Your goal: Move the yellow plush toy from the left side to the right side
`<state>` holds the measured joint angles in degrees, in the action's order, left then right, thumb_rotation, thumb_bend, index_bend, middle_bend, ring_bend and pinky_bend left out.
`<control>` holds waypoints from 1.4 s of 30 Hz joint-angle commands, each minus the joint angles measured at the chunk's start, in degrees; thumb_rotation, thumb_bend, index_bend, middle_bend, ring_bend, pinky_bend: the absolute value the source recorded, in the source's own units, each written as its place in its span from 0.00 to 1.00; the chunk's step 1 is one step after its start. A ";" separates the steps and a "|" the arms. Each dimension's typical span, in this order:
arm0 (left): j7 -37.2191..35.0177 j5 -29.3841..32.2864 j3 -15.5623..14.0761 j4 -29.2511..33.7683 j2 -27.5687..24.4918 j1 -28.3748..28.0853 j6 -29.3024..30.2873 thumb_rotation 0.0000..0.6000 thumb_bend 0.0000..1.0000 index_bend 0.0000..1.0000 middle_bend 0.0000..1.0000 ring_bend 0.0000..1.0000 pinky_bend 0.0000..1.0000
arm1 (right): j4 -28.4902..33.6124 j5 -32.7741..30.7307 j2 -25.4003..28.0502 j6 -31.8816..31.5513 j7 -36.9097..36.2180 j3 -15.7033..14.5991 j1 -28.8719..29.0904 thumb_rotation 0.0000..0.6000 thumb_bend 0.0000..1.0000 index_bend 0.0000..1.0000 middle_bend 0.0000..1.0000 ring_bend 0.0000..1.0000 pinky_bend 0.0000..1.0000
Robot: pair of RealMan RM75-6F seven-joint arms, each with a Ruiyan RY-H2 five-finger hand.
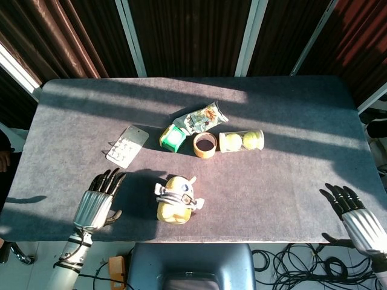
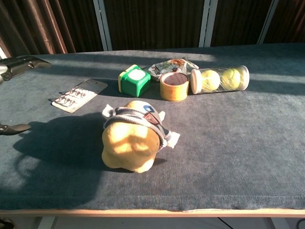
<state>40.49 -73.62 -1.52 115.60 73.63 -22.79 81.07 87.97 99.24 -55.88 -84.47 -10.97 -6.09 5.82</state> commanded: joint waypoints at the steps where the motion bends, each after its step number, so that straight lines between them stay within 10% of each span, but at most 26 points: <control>1: -16.44 -4.81 -7.63 1.16 -13.99 7.78 2.84 1.00 0.21 0.00 0.00 0.00 0.15 | 1.04 -0.38 -0.27 1.72 0.48 0.73 1.32 1.00 0.00 0.00 0.00 0.00 0.04; 8: -34.33 -11.69 -9.21 -9.17 -16.04 14.04 8.00 1.00 0.21 0.00 0.00 0.00 0.15 | 5.71 0.19 -1.12 9.38 2.00 4.15 8.79 1.00 0.00 0.00 0.00 0.00 0.04; 16: -36.52 -12.45 -8.17 -9.64 -17.14 15.82 7.87 1.00 0.21 0.00 0.00 0.00 0.15 | 8.32 -1.63 -5.78 21.03 0.32 9.92 20.52 1.00 0.00 0.00 0.00 0.00 0.04; 42: -41.64 -14.51 -4.97 -10.96 -19.00 19.56 7.56 1.00 0.22 0.00 0.00 0.00 0.17 | 1.80 -14.38 -21.96 56.85 -22.29 15.76 50.53 1.00 0.00 0.00 0.00 0.00 0.04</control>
<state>-0.94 -88.01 -6.61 104.70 54.74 -3.33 88.63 90.86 85.75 -76.55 -29.00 -32.52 9.44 55.19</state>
